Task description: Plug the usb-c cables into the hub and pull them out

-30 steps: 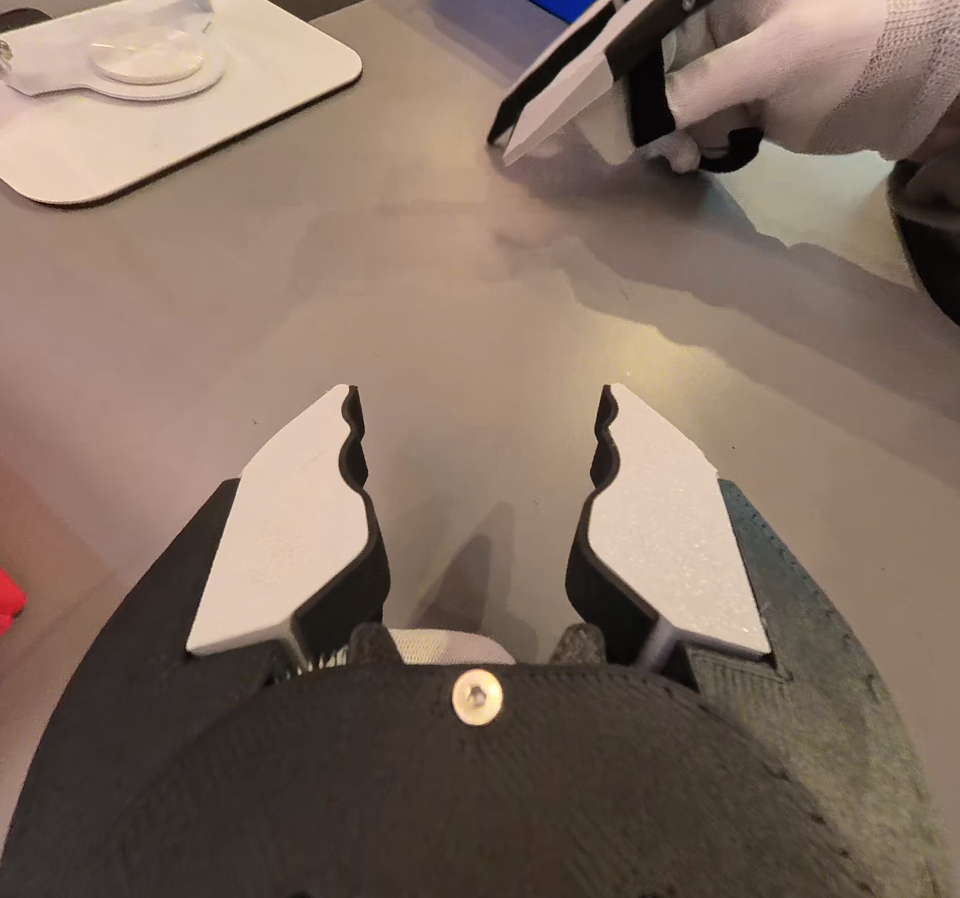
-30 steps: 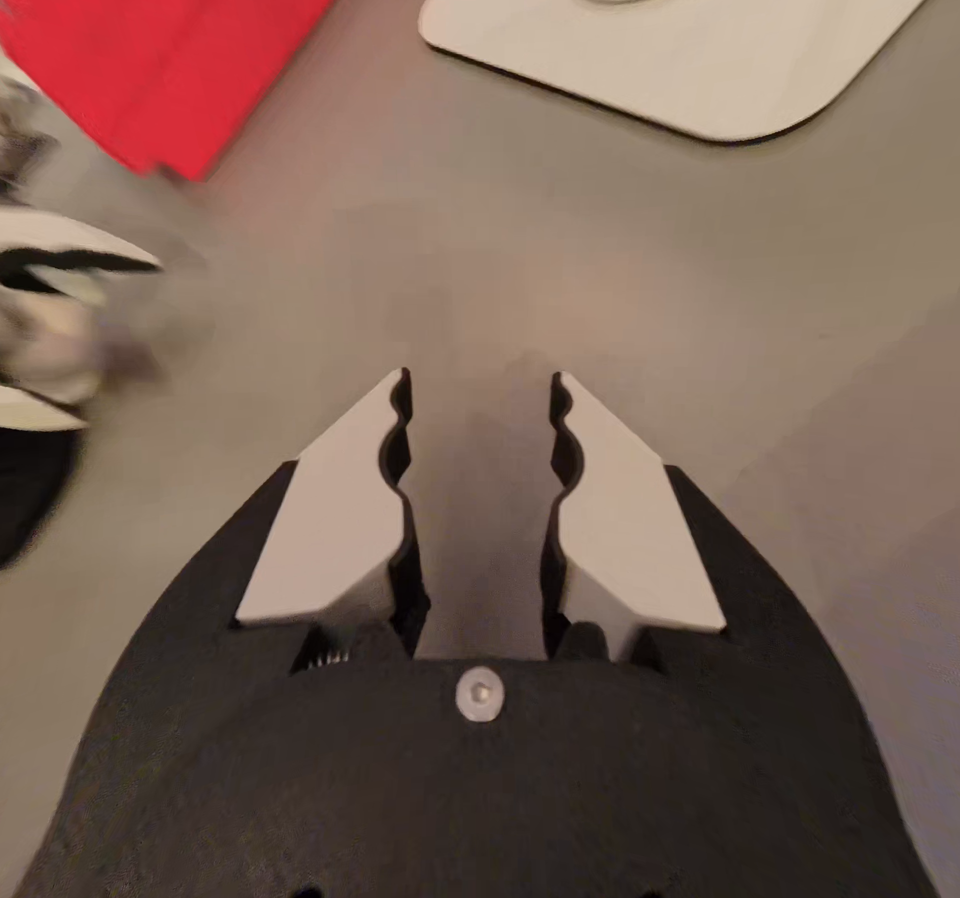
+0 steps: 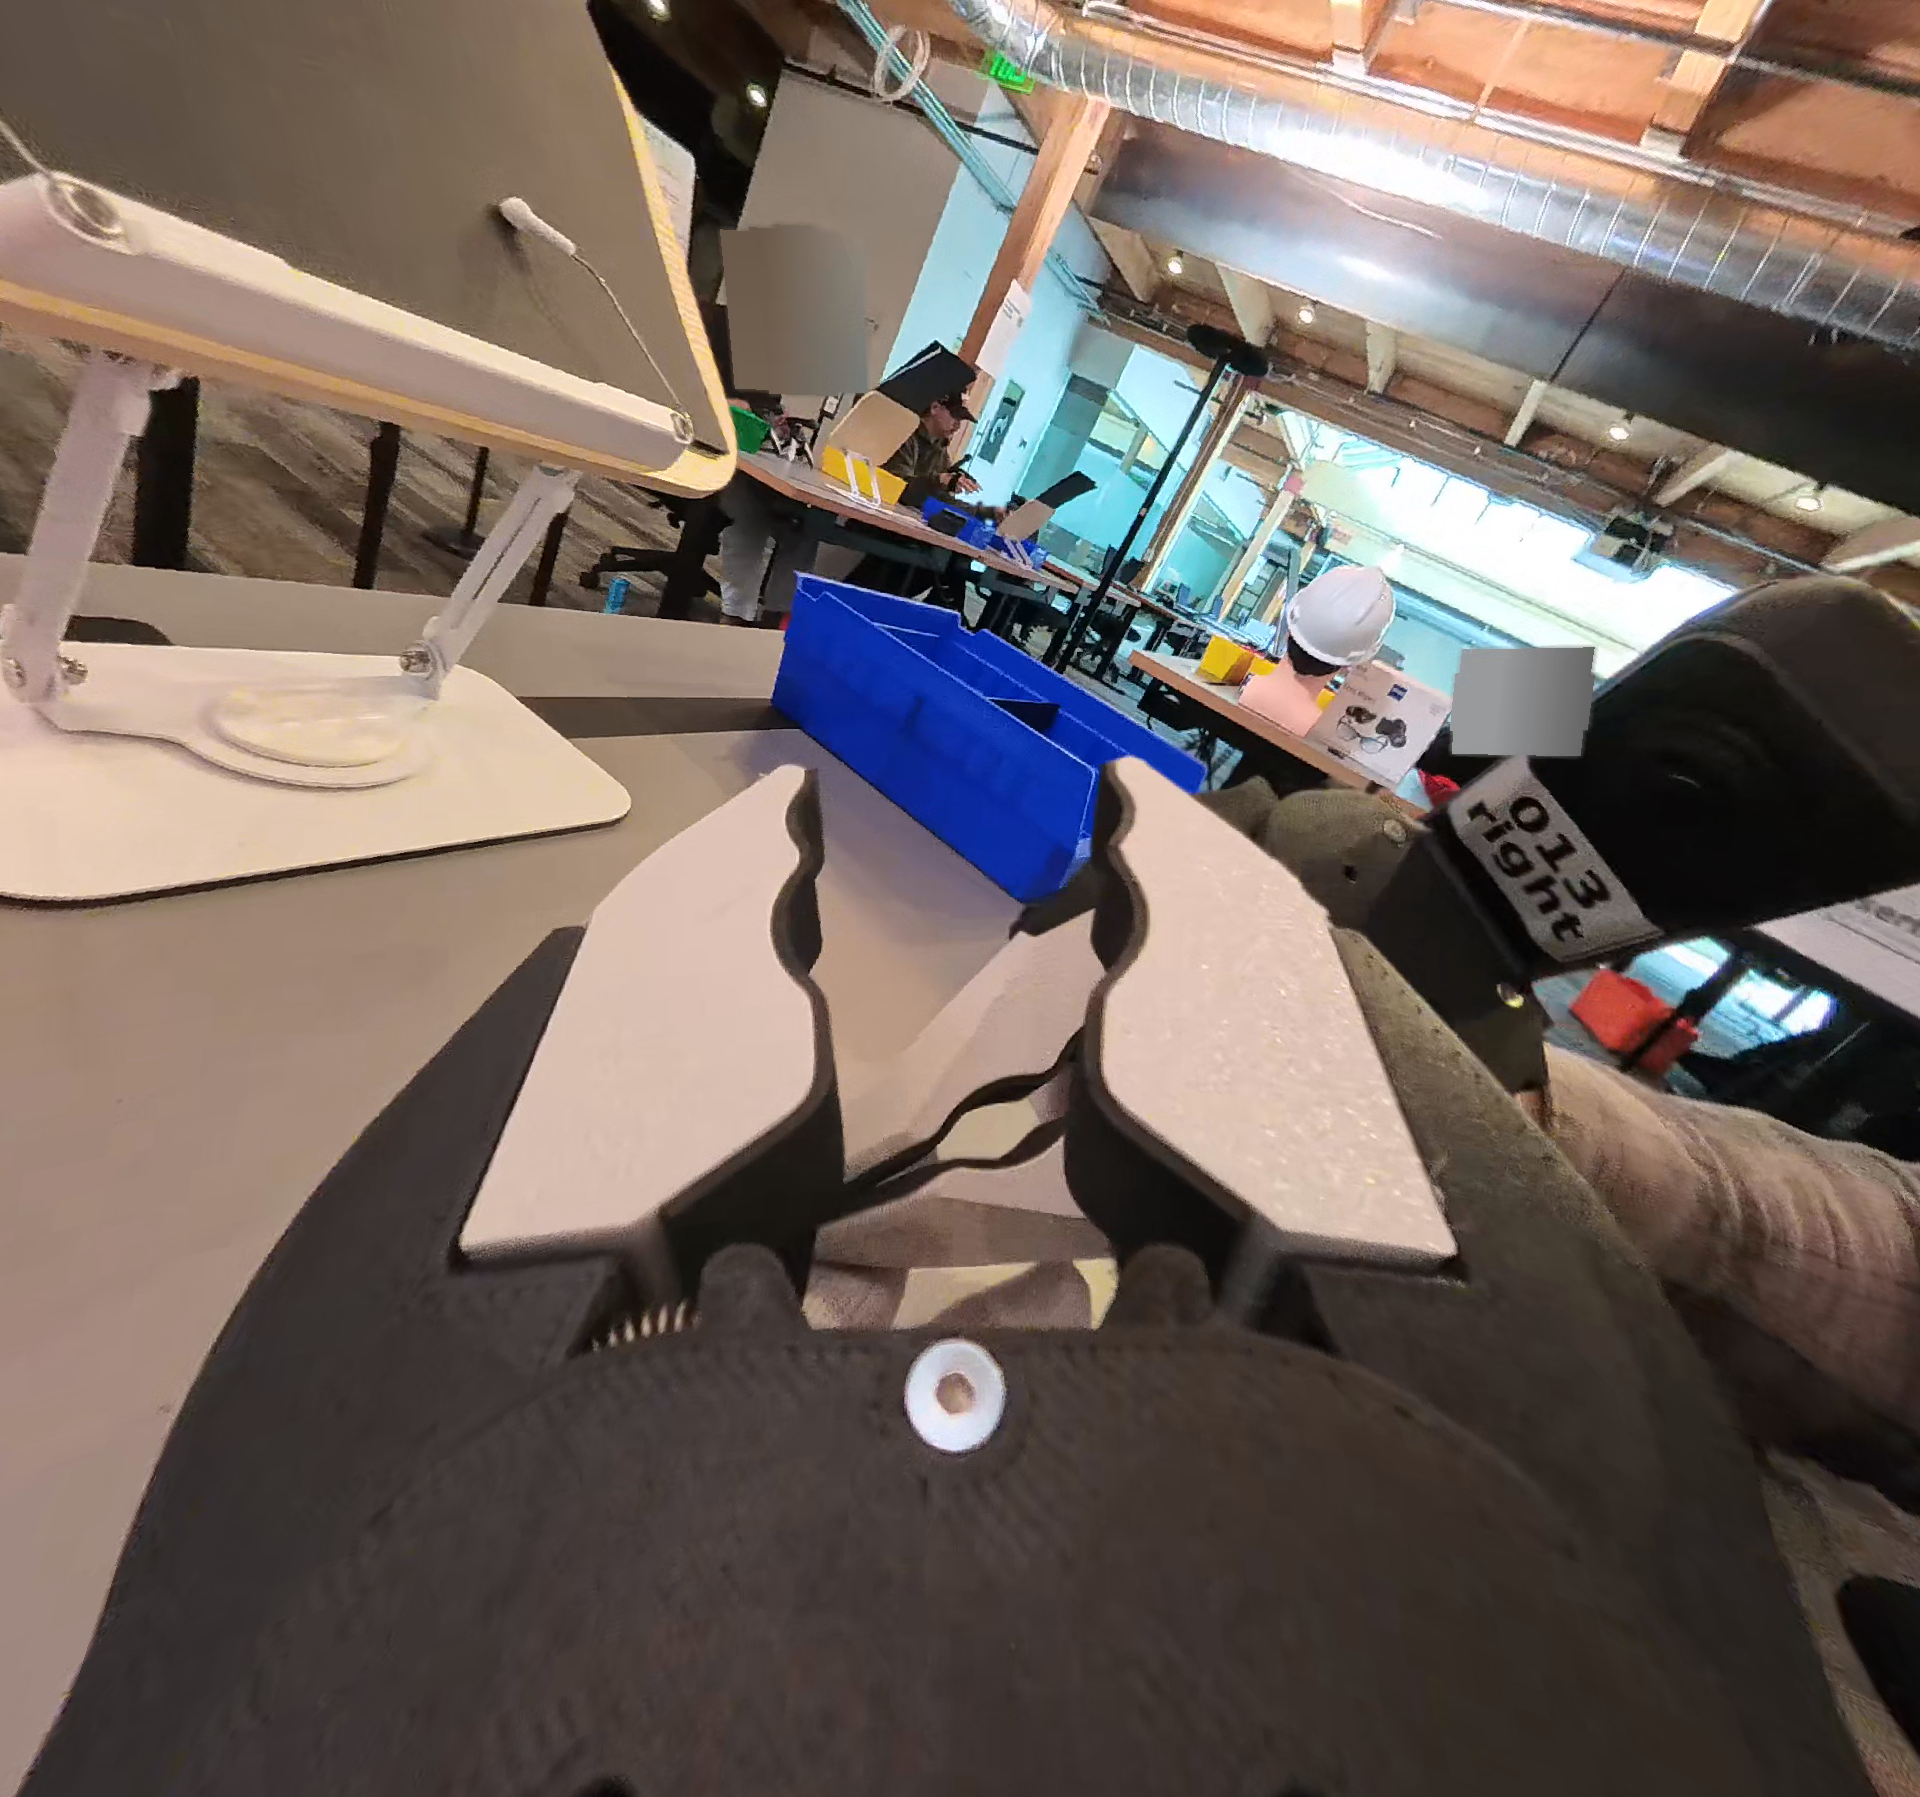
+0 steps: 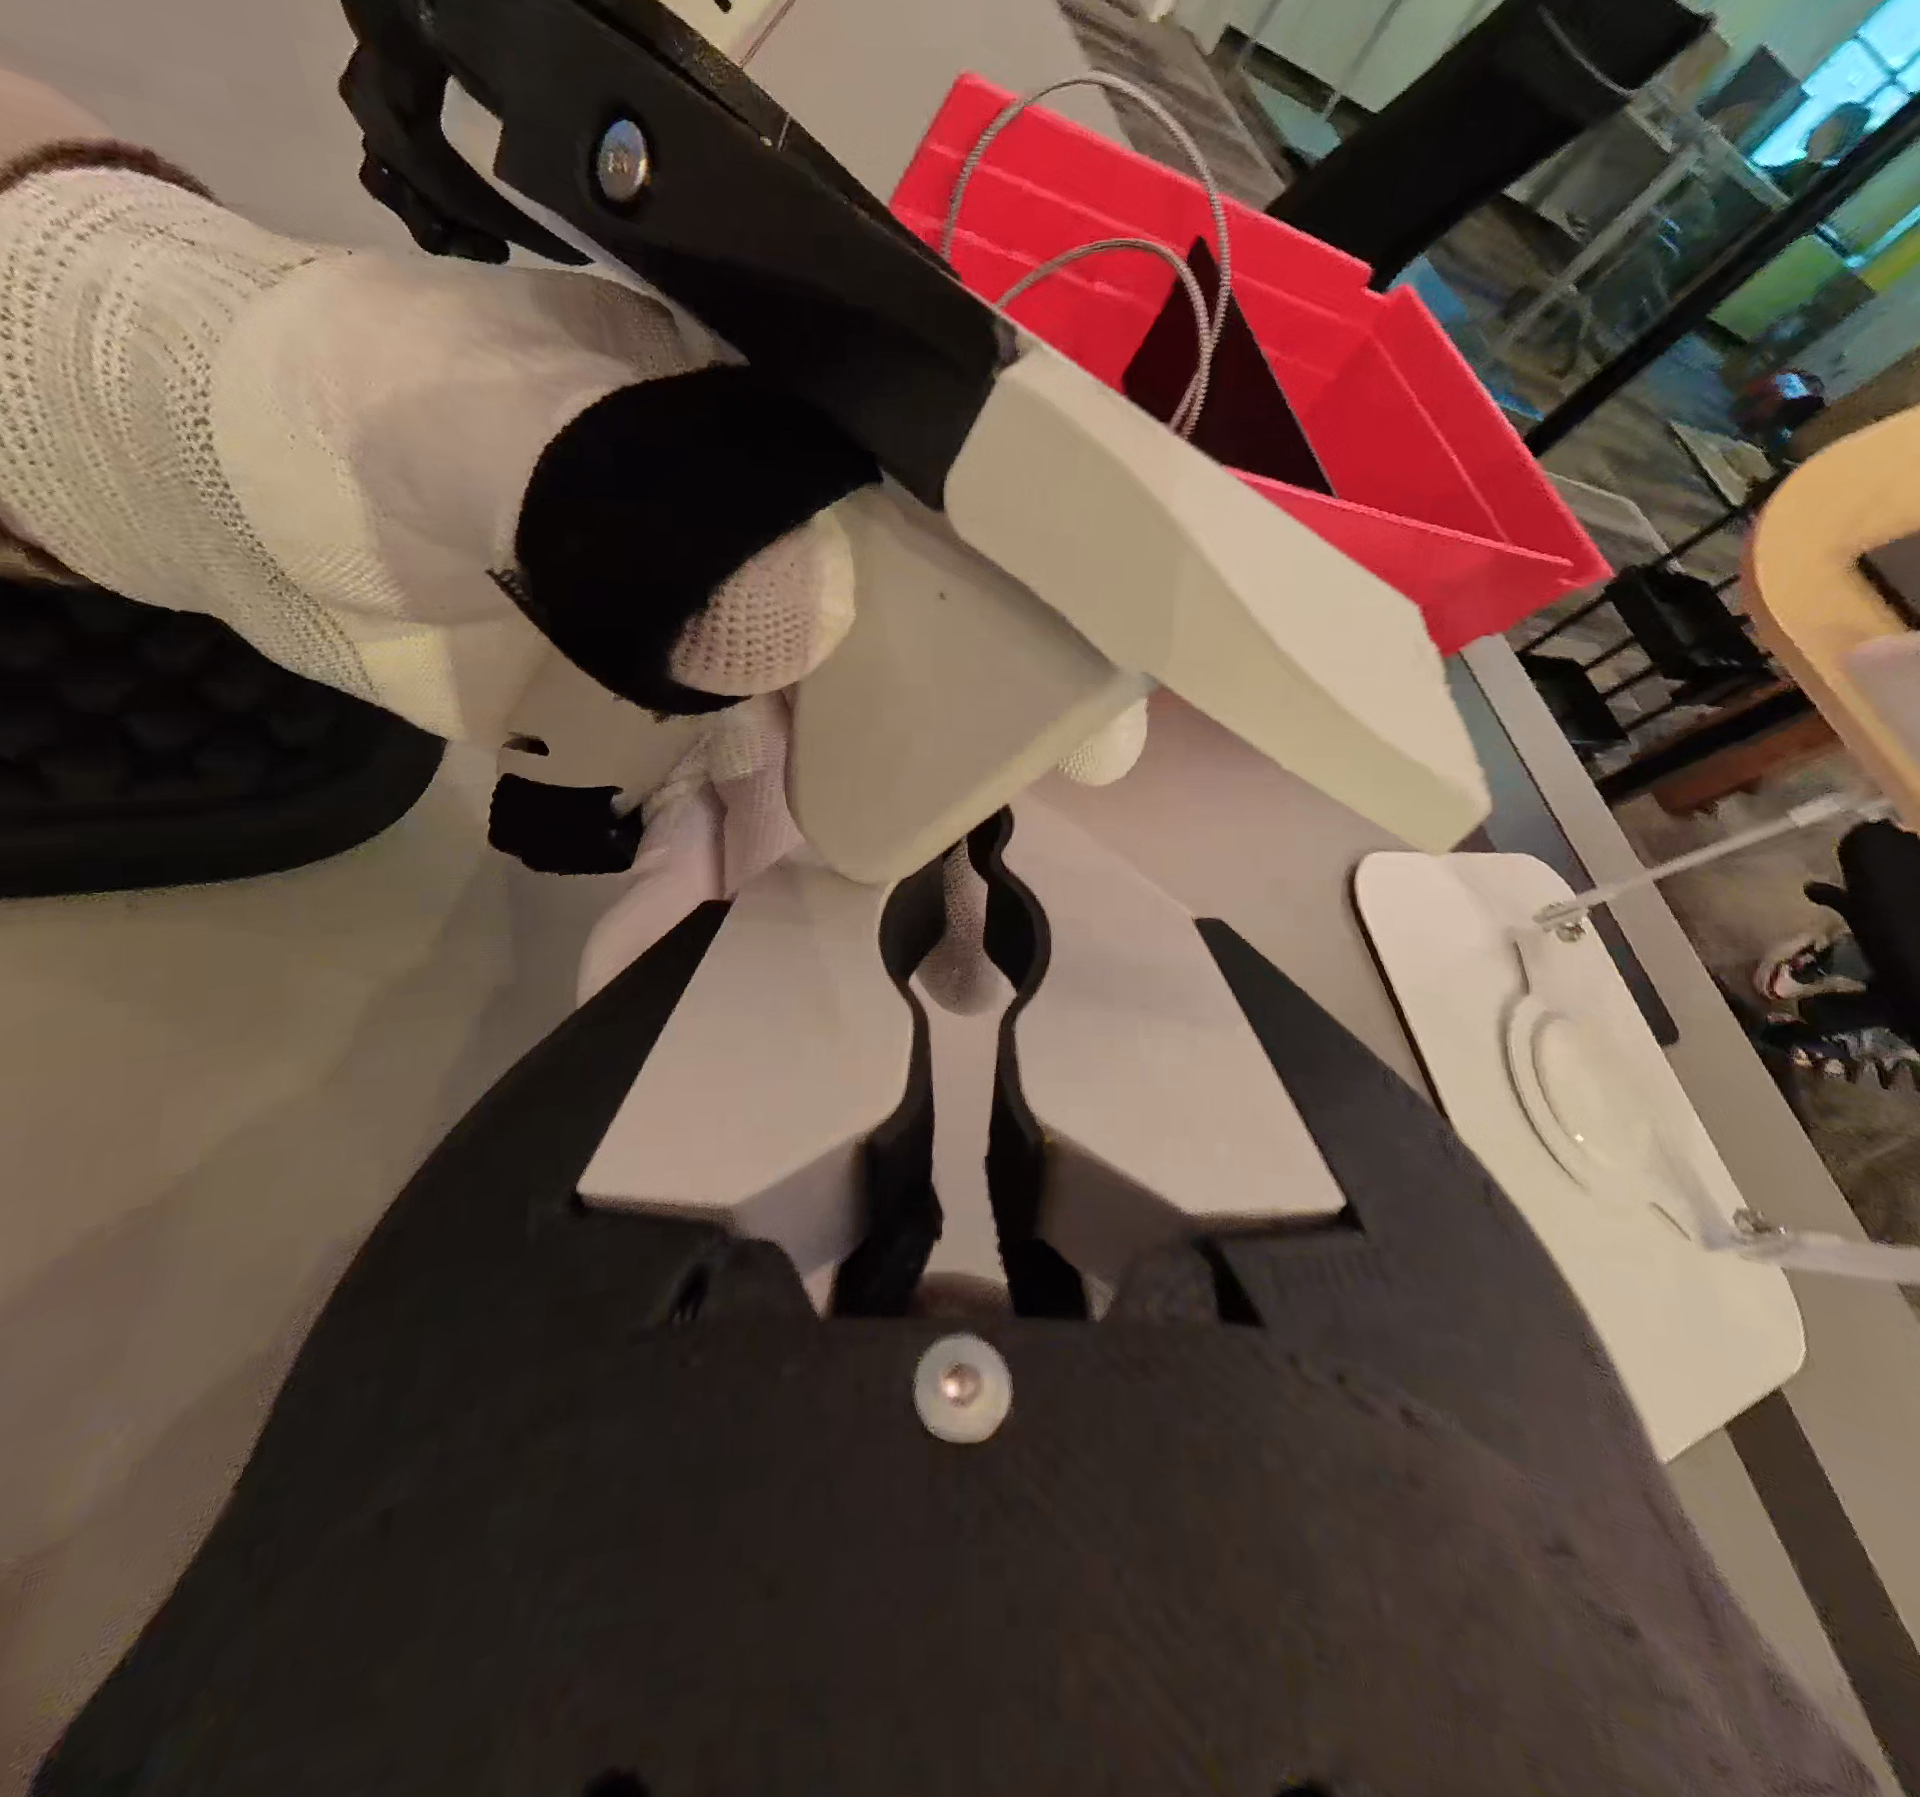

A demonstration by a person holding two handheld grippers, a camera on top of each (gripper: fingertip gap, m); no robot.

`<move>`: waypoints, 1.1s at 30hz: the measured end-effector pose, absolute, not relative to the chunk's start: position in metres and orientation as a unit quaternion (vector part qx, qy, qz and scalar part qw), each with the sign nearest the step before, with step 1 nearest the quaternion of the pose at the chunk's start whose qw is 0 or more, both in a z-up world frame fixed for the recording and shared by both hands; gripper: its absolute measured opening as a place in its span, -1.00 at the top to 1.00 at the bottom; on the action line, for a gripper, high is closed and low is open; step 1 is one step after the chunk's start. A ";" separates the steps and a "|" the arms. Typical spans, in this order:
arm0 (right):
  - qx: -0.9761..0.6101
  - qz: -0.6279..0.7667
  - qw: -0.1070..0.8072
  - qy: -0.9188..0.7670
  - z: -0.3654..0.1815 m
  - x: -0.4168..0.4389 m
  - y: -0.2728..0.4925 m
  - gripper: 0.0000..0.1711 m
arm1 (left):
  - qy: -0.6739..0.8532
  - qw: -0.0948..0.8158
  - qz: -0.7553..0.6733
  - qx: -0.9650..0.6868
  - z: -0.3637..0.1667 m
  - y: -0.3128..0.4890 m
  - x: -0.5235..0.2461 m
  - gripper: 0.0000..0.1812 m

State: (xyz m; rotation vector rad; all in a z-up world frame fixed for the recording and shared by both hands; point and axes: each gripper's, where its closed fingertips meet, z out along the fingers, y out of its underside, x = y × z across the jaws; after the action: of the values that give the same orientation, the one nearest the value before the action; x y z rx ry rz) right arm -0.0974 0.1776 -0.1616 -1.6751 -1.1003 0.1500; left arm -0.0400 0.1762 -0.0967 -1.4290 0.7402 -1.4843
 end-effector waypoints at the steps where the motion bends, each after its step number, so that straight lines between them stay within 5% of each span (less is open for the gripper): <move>1: -0.701 0.063 0.534 -0.469 -0.162 -0.099 0.179 1.00 | 0.294 0.460 -0.603 -0.582 -0.097 0.178 -0.042 0.47; 15: -0.771 0.153 0.466 -0.407 -0.180 -0.110 0.190 1.00 | 0.245 0.430 -0.622 -0.607 -0.109 0.199 -0.053 0.57; 18: -0.781 0.157 0.464 -0.388 -0.184 -0.102 0.194 0.94 | 0.269 0.411 -0.616 -0.616 -0.116 0.195 -0.044 0.32; 27: -0.570 0.520 0.589 -0.242 -0.027 -0.083 0.140 0.93 | 0.349 0.373 -0.588 -0.627 -0.120 0.178 -0.049 0.45; 30: -0.567 0.508 0.579 -0.293 -0.030 -0.109 0.126 0.87 | 0.405 0.317 -0.617 -0.595 -0.119 0.134 -0.016 0.39; 33: -0.555 0.510 0.578 -0.313 -0.029 -0.123 0.110 0.79 | 0.400 0.292 -0.653 -0.573 -0.112 0.123 -0.004 0.56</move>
State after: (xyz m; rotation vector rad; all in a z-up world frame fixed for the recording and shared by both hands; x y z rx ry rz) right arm -0.1227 0.1095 -0.0291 -1.2985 -0.7332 1.1938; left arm -0.0037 0.1230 -0.1125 -1.5265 1.0661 -1.7399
